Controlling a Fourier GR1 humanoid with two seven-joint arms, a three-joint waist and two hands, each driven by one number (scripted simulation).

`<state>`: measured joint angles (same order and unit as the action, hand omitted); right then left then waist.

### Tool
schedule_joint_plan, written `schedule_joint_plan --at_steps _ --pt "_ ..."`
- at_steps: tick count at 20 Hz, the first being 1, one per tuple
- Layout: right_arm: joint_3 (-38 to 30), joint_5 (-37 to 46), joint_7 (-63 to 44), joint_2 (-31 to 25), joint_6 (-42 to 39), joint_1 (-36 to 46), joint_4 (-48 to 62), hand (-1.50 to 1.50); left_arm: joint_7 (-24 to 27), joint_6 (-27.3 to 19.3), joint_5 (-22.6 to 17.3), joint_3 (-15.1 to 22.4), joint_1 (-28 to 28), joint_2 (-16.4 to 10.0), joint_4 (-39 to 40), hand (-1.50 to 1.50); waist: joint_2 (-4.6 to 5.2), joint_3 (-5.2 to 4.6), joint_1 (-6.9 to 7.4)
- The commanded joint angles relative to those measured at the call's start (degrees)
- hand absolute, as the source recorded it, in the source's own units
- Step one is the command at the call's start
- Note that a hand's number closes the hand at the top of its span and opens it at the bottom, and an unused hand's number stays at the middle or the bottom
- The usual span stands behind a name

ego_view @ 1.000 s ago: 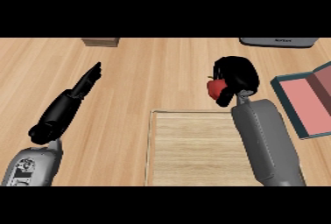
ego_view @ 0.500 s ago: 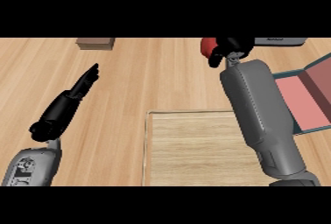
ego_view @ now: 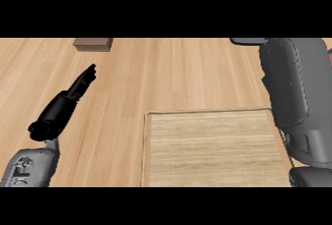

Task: Pick the bell pepper from the tray and place it in the cardboard box

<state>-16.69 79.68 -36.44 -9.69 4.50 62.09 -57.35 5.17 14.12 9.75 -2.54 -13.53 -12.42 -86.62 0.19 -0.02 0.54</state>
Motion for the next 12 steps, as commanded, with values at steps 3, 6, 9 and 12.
schedule_joint_plan --at_steps 3,6,9,12 --pt "-4.8 -1.6 0.0 -6.9 5.4 -1.4 4.6 1.50 -2.4 0.9 -1.1 -0.5 1.3 -0.2 -3.8 0.00 -0.04 0.04 0.23" --pt "-6.0 -3.5 1.1 -11.9 0.2 -2.2 2.2 1.50 -3.6 0.1 -0.4 0.5 1.8 0.8 -5.4 0.00 -0.25 0.03 -0.34" --pt "-6.7 -4.6 5.5 -15.6 -2.9 -4.2 7.6 1.50 -3.0 0.4 -0.3 -0.3 2.1 0.0 -4.8 0.00 -0.12 0.04 -0.20" --pt "-8.3 -6.6 6.1 -16.8 -7.1 -5.0 12.2 1.50 -0.9 1.7 -1.8 -1.4 0.4 -0.3 -1.3 0.00 -0.06 0.01 -0.44"
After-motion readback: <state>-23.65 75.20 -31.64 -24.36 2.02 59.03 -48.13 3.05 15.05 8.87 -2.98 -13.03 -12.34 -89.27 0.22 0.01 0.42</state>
